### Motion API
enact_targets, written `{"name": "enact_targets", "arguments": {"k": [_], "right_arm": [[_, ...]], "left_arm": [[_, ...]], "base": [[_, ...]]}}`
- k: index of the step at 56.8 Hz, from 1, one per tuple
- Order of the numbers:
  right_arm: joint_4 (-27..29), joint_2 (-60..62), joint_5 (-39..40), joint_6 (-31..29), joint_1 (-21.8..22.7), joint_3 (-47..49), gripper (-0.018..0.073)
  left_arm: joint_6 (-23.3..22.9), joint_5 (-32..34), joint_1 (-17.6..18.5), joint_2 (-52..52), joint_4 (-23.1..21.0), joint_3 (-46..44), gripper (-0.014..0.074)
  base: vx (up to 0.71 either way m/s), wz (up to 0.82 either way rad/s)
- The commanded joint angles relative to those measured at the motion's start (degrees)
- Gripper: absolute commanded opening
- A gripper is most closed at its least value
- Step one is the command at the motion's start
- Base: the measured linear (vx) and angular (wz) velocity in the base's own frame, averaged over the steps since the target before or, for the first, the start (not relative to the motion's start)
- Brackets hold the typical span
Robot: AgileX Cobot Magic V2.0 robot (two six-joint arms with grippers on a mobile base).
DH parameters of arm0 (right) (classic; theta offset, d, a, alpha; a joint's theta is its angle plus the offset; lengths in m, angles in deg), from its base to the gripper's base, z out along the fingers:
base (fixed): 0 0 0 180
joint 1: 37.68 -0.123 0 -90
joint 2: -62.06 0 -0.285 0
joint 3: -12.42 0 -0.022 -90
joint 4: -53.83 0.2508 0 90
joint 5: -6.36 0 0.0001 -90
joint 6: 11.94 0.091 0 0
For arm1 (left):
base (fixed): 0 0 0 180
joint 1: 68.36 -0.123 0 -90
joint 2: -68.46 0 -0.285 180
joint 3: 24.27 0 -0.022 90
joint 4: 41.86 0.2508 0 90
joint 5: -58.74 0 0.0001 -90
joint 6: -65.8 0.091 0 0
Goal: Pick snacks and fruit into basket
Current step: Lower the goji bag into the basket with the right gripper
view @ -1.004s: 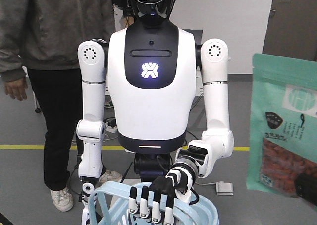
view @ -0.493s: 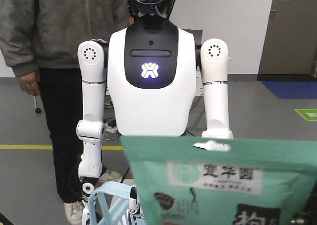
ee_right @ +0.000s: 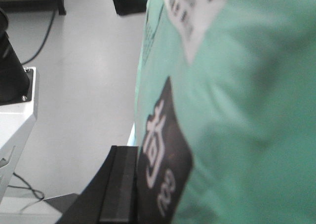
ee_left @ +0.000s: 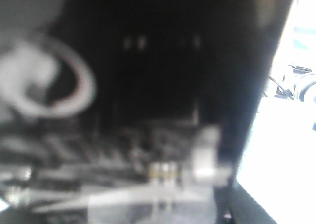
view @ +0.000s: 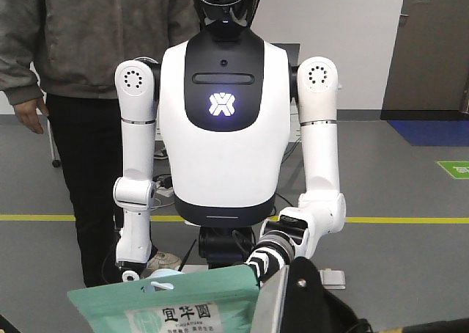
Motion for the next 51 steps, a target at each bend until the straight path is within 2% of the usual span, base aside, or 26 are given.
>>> {"name": "enact_targets", "arguments": {"k": [1,8,16,26,33,41,51], "right_arm": [[2.6,-0.8,2.6,0.9,-0.2,1.8,0.0014],[2.6,-2.5,2.9,0.9,-0.2,1.8,0.0048],[2.6,-3.8,2.7,1.1,-0.2,1.8,0.0127],[2.6,-5.3,3.4,2.8,-0.2,1.8,0.0273],[2.6,-5.9,3.4,3.5,-0.2,1.8,0.041],[2.6,-5.9,3.9,3.7,-0.2,1.8,0.0515],[3.1,-5.8,2.9,3.7,-0.2,1.8,0.0555]], "left_arm": [[0.0,5.8,0.0,-0.1,0.1,-1.9,-0.0003],[0.0,5.8,0.0,-0.1,0.1,-1.9,-0.0003],[0.0,5.8,0.0,-0.1,0.1,-1.9,-0.0003],[0.0,5.8,0.0,-0.1,0.1,-1.9,-0.0003],[0.0,5.8,0.0,-0.1,0.1,-1.9,-0.0003],[0.0,5.8,0.0,-0.1,0.1,-1.9,-0.0003],[0.0,5.8,0.0,-0.1,0.1,-1.9,-0.0003]], "base": [[0.0,0.0],[0.0,0.0],[0.0,0.0],[0.0,0.0],[0.0,0.0],[0.0,0.0],[0.0,0.0]]}}
